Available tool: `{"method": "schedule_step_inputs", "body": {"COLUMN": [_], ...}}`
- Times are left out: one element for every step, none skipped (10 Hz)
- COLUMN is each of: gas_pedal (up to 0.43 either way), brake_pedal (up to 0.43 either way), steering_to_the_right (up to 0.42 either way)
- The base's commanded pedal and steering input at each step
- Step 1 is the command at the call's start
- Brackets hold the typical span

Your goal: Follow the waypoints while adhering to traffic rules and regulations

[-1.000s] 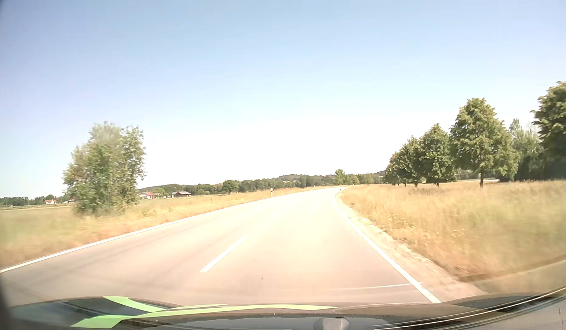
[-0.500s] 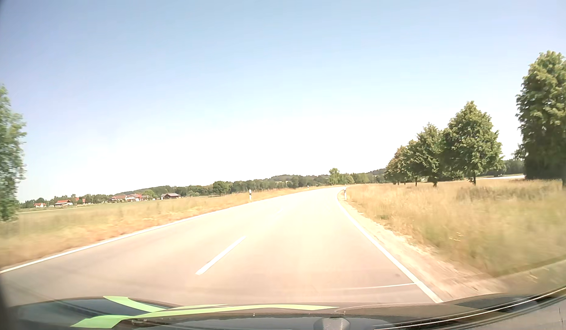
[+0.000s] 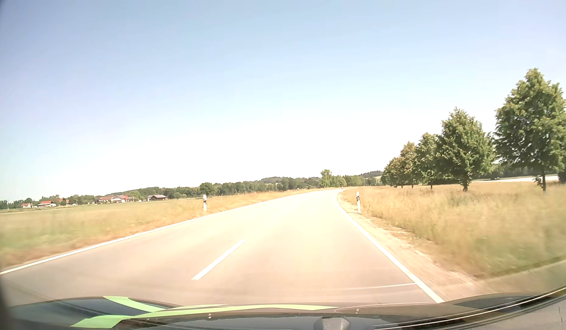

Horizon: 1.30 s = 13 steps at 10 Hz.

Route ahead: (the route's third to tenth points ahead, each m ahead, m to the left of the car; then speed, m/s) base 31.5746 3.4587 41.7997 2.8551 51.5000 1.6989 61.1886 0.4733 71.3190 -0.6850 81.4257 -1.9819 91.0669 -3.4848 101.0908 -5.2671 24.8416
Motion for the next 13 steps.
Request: {"method": "schedule_step_inputs", "body": {"gas_pedal": [0.240,0.240,0.240,0.240,0.248,0.248,0.260,0.260,0.260,0.248,0.240,0.220,0.220], "brake_pedal": [0.000,0.000,0.000,0.000,0.000,0.000,0.000,0.000,0.000,0.000,0.000,0.000,0.000], "steering_to_the_right": [0.011,0.011,0.011,0.010,0.010,0.010,0.009,0.009,0.008,0.009,0.008,0.008,0.008]}}
